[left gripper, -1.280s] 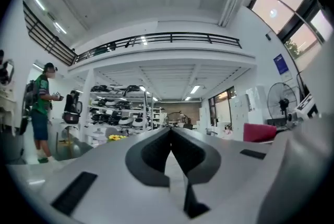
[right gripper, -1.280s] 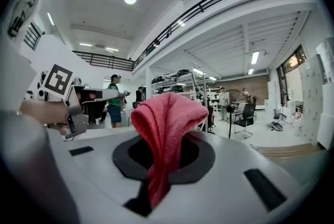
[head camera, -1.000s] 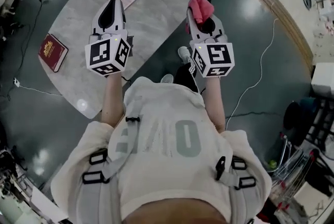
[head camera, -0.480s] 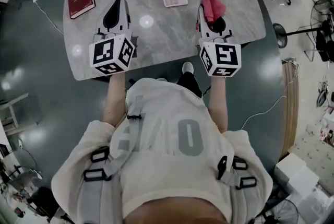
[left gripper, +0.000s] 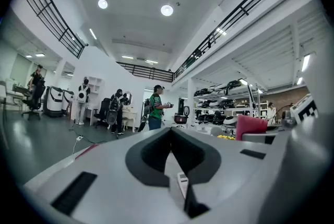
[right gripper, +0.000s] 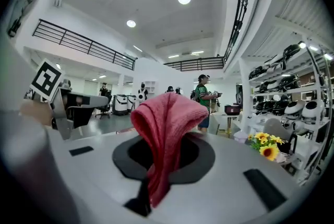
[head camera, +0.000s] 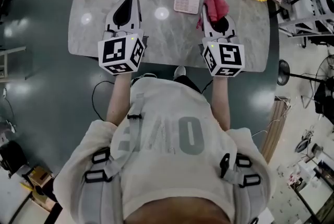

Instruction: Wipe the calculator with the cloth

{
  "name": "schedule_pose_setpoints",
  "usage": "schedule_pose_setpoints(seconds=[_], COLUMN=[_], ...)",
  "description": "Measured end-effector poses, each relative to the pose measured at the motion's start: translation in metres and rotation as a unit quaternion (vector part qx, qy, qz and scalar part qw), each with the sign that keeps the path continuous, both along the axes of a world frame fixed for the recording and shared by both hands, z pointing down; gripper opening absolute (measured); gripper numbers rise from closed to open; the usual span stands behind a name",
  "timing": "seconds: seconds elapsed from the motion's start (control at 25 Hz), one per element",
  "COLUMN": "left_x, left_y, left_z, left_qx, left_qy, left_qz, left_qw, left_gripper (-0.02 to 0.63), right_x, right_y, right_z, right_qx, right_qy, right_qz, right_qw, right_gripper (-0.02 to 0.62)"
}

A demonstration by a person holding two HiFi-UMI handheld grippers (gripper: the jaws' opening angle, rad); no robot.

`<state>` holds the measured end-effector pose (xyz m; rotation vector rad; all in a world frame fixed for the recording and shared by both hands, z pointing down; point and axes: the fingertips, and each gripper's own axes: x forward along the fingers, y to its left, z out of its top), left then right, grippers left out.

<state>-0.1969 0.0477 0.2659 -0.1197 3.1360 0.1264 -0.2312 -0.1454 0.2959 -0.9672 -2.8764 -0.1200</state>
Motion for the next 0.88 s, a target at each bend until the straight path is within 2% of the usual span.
schedule_pose_setpoints(seconds=[0.36, 0.64, 0.88], left_x=[0.014, 0.015, 0.000], left_y=[-0.041, -0.036, -0.043], left_z=[0.004, 0.015, 0.008], left_qx=[0.018, 0.009, 0.000], left_qy=[0.016, 0.021, 0.003], left_qz=[-0.044, -0.073, -0.063], left_qw=[0.9988, 0.9971, 0.9980], left_gripper=[0.020, 0.020, 0.021], right_x=[-0.011, -0.016, -0.023], right_y=[-0.027, -0.028, -0.036], right_z=[0.007, 0.021, 0.016], right_qx=[-0.010, -0.016, -0.019], right_qy=[0.013, 0.024, 0.019], right_qz=[-0.060, -0.070, -0.054], right_qw=[0.998, 0.997, 0.998], right_gripper=[0.055, 0.055, 0.055])
